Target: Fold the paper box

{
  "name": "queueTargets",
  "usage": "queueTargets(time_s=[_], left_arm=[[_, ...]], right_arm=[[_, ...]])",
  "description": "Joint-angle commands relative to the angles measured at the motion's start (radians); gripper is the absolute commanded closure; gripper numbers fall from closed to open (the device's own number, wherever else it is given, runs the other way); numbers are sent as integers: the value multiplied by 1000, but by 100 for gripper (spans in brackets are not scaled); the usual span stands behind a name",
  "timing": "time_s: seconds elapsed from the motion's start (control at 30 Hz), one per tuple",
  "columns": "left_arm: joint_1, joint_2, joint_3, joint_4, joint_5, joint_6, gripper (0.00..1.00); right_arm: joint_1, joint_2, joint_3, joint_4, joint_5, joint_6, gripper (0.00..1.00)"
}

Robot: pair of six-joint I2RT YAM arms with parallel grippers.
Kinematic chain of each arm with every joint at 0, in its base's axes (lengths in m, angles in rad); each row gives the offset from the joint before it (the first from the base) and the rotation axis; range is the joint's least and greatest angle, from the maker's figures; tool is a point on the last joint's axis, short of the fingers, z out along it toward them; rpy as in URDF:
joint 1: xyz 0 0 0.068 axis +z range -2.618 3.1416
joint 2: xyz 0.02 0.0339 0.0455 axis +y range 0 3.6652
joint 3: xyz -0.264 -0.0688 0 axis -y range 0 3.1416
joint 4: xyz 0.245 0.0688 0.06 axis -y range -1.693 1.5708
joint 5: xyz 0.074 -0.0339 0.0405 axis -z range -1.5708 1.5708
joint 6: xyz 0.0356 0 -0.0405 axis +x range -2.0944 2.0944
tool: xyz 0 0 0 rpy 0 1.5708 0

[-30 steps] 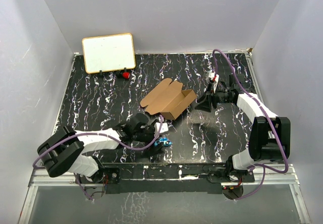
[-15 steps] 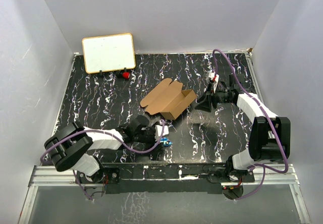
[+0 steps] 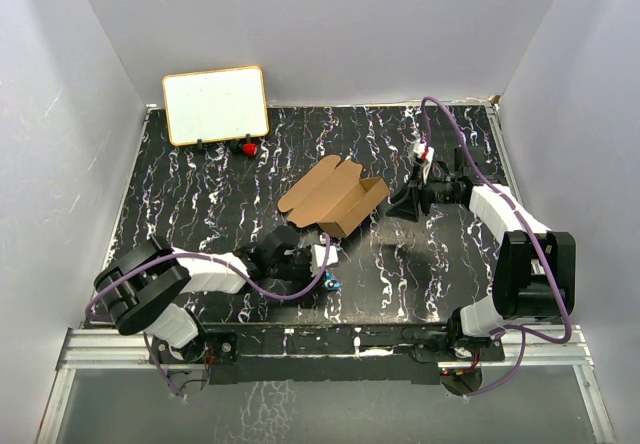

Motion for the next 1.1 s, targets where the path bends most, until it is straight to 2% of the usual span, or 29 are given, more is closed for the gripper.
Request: queueTargets(time_s=[0.0, 0.1, 0.17, 0.27, 0.43, 0.57, 0.73, 0.9, 1.07], left_arm=[[-4, -61, 9, -60, 9, -15, 85], [-2, -126, -4, -50, 3, -55, 92], [-2, -179, -17, -43, -4, -76, 92], [1, -261, -27, -45, -28, -120, 94], [8, -354, -36, -30, -81, -208, 94], [26, -384, 21, -99, -156, -288, 94], [100, -405, 83, -128, -167, -407, 95], [261, -406, 100, -43, -55, -585, 95], [292, -322, 185, -28, 1, -678, 95]], right_arm=[[38, -21, 16, 98, 18, 38, 49], [134, -15, 45, 170, 123, 131, 53], [198, 1, 93, 185, 204, 165, 59], [257, 48, 174, 173, 283, 203, 72], [305, 131, 257, 135, 390, 213, 81], [325, 171, 288, 103, 465, 208, 84], [327, 171, 276, 65, 496, 158, 85], [328, 139, 226, 47, 491, 101, 85], [328, 94, 154, 50, 482, 61, 86]])
